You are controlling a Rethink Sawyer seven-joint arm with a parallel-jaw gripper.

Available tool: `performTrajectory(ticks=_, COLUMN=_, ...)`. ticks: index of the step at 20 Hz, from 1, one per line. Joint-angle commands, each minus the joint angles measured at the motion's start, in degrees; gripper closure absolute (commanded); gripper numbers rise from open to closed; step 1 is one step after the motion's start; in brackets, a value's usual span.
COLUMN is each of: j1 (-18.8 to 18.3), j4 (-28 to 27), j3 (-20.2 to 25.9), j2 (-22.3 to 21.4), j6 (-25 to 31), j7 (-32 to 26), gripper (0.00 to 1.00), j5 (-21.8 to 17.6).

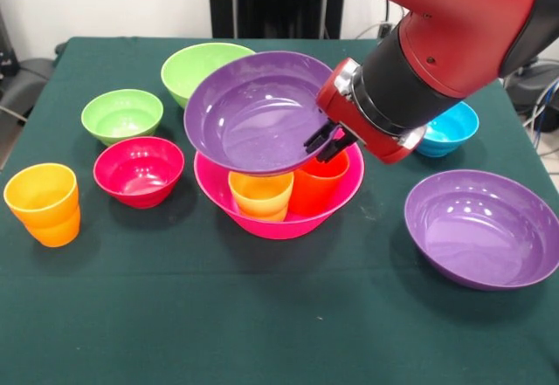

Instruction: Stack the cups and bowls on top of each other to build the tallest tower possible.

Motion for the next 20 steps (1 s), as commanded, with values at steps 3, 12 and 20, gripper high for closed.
performTrajectory(ticks=3, j1=-0.4, j4=4.9, j3=7.0, j2=-0.7, j6=-4.8, j7=-10.7, gripper=1.0, j5=-2.8)
performTrajectory(ticks=12, j1=0.2, j4=4.2, j3=6.6, j2=-0.2, j6=-5.7, j7=-9.6, gripper=1.0, j5=-3.0)
performTrajectory(ticks=20, j1=0.3, j4=6.3, j3=7.0, j2=-0.4, j6=-5.8, j7=-8.1, gripper=1.0, j5=-2.2)
